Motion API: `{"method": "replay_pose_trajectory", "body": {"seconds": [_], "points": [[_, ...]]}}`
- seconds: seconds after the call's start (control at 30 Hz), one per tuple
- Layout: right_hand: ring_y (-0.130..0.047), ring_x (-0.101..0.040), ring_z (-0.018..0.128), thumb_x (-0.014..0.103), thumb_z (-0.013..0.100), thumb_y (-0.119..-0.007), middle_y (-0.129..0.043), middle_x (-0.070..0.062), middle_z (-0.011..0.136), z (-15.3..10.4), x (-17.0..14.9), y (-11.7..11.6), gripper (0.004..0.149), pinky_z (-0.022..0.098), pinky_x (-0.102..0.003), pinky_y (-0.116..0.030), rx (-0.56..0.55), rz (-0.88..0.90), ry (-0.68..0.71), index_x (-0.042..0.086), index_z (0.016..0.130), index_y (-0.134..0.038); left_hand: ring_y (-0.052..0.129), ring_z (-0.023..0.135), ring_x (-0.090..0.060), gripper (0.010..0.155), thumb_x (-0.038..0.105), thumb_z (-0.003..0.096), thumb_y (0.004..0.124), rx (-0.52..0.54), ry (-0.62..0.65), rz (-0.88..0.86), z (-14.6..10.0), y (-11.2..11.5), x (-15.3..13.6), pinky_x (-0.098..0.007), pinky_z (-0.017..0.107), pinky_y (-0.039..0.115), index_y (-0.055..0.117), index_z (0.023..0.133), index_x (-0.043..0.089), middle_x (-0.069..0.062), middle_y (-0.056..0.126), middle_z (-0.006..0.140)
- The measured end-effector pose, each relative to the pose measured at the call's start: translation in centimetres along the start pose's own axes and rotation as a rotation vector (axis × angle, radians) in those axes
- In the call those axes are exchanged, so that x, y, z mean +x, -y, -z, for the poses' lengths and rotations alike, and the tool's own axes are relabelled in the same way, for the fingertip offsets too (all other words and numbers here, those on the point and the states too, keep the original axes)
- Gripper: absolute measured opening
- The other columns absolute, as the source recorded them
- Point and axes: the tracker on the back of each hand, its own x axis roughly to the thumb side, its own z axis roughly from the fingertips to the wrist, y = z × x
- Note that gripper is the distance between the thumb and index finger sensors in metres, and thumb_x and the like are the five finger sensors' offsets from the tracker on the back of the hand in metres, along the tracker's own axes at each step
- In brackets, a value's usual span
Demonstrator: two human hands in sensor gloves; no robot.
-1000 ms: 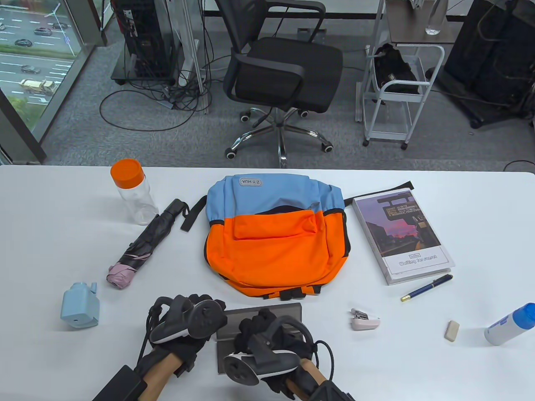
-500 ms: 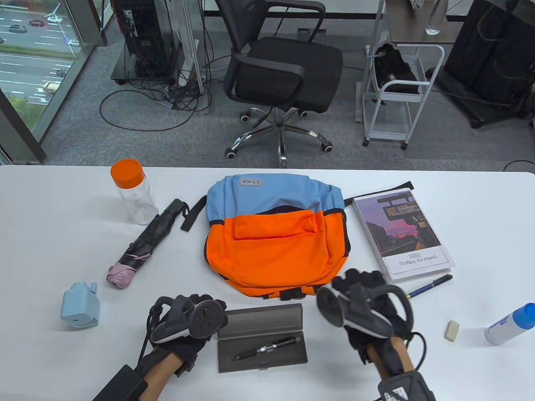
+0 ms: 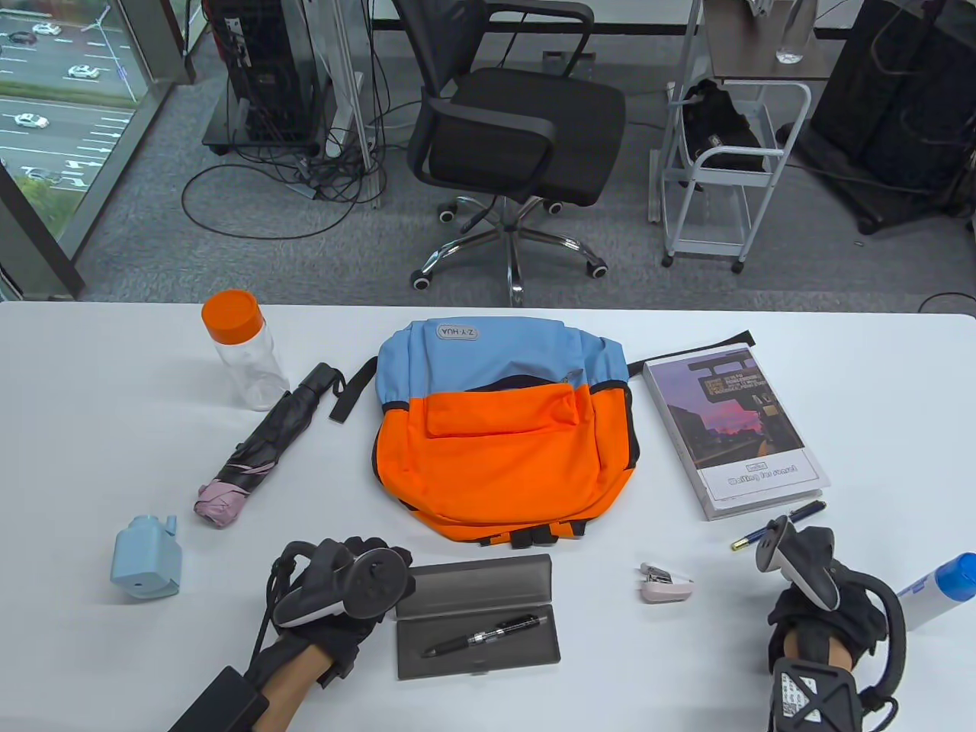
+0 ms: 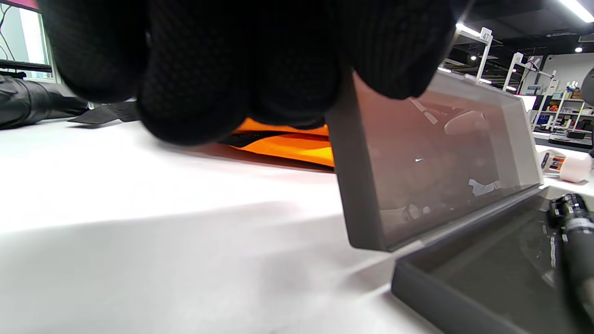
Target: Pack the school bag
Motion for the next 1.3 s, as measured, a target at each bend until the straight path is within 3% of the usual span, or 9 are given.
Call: {"method": "replay_pose_trajectory", "body": {"seconds": [0.2, 0.3, 0.5, 0.57, 0.73, 0.93, 1.1, 1.2, 1.3], "points": [[-0.098, -0.022, 0.052, 0.038, 0.043, -0.082, -0.085, -0.025, 0.086, -1.1, 0.0, 0.7, 0.068, 0.049, -0.048, -0.086, -0.079, -0.044, 0.056, 0.005, 0.1, -0.064, 0.102, 0.045, -0.023, 0.054, 0.044, 0.0425, 0.081, 0.001, 0.004, 0.003, 0.0, 0.0, 0.0, -0.052, 0.048, 0.088, 0.095, 0.083, 0.011, -0.002, 0.102, 0.056], [-0.099, -0.021, 0.047, 0.042, 0.044, -0.079, -0.089, -0.024, 0.081, -4.2, 1.1, 2.8, 0.069, 0.045, -0.047, -0.088, -0.199, -0.056, 0.151, 0.002, 0.099, -0.066, 0.102, 0.045, -0.023, 0.054, 0.044, 0.0426, 0.081, -0.001, 0.008, 0.005, 0.0, 0.0, 0.1, -0.052, 0.048, 0.088, 0.095, 0.083, 0.011, -0.002, 0.102, 0.056], [-0.1, -0.02, 0.04, 0.049, 0.047, -0.073, -0.094, -0.022, 0.072, -16.3, 7.4, 6.4, 0.07, 0.041, -0.046, -0.088, -0.373, -0.034, 0.605, -0.002, 0.095, -0.072, 0.102, 0.045, -0.023, 0.054, 0.044, 0.0428, 0.08, -0.004, 0.008, 0.008, 0.1, 0.1, 0.2, -0.052, 0.048, 0.088, 0.095, 0.083, 0.011, -0.002, 0.102, 0.056], [-0.1, -0.019, 0.038, 0.05, 0.047, -0.072, -0.096, -0.022, 0.07, -21.1, 11.2, 5.8, 0.07, 0.039, -0.046, -0.088, -0.406, -0.041, 0.79, -0.002, 0.094, -0.073, 0.102, 0.045, -0.023, 0.054, 0.044, 0.0427, 0.08, -0.007, 0.008, 0.013, 0.1, 0.1, 0.2, -0.052, 0.048, 0.088, 0.096, 0.083, 0.011, -0.002, 0.102, 0.056], [-0.101, -0.018, 0.032, 0.052, 0.047, -0.069, -0.099, -0.019, 0.064, -26.2, 18.2, 2.8, 0.07, 0.036, -0.044, -0.09, -0.468, -0.178, 0.978, -0.002, 0.091, -0.077, 0.102, 0.045, -0.023, 0.055, 0.044, 0.0427, 0.081, -0.003, 0.01, 0.01, -0.1, -0.1, 0.4, -0.052, 0.048, 0.088, 0.095, 0.083, 0.011, -0.002, 0.102, 0.056], [-0.102, -0.02, 0.032, 0.054, 0.045, -0.057, -0.1, -0.019, 0.065, -26.1, 20.7, 2.0, 0.075, 0.035, -0.045, -0.09, -0.379, -0.213, 0.937, -0.002, 0.09, -0.077, 0.102, 0.045, -0.024, 0.055, 0.044, 0.0426, 0.081, -0.003, 0.011, 0.002, -0.1, -0.1, 0.4, -0.052, 0.048, 0.088, 0.095, 0.083, 0.011, -0.002, 0.102, 0.056], [-0.102, -0.024, 0.035, 0.05, 0.046, -0.064, -0.099, -0.019, 0.066, -24.9, 15.7, 7.2, 0.067, 0.038, -0.048, -0.088, -0.422, 0.02, 0.836, 0.001, 0.09, -0.079, 0.102, 0.045, -0.024, 0.055, 0.044, 0.0427, 0.081, -0.001, 0.015, 0.008, 0.0, -0.1, 0.4, -0.053, 0.048, 0.088, 0.095, 0.084, 0.011, -0.003, 0.102, 0.056], [-0.102, -0.025, 0.039, 0.047, 0.048, -0.069, -0.098, -0.018, 0.069, -21.6, 11.6, 11.0, 0.062, 0.041, -0.049, -0.087, -0.495, 0.093, 0.681, 0.003, 0.091, -0.078, 0.102, 0.045, -0.024, 0.055, 0.044, 0.0427, 0.08, -0.002, 0.016, 0.009, 0.0, -0.1, 0.3, -0.053, 0.048, 0.088, 0.095, 0.083, 0.011, -0.003, 0.102, 0.056], [-0.101, -0.026, 0.044, 0.042, 0.048, -0.072, -0.096, -0.016, 0.071, -15.8, 8.0, 13.1, 0.056, 0.044, -0.05, -0.086, -0.502, 0.126, 0.503, 0.007, 0.091, -0.077, 0.102, 0.045, -0.024, 0.055, 0.044, 0.0428, 0.08, -0.004, 0.015, 0.012, 0.0, 0.0, 0.4, -0.053, 0.048, 0.088, 0.095, 0.083, 0.011, -0.003, 0.102, 0.056]]}}
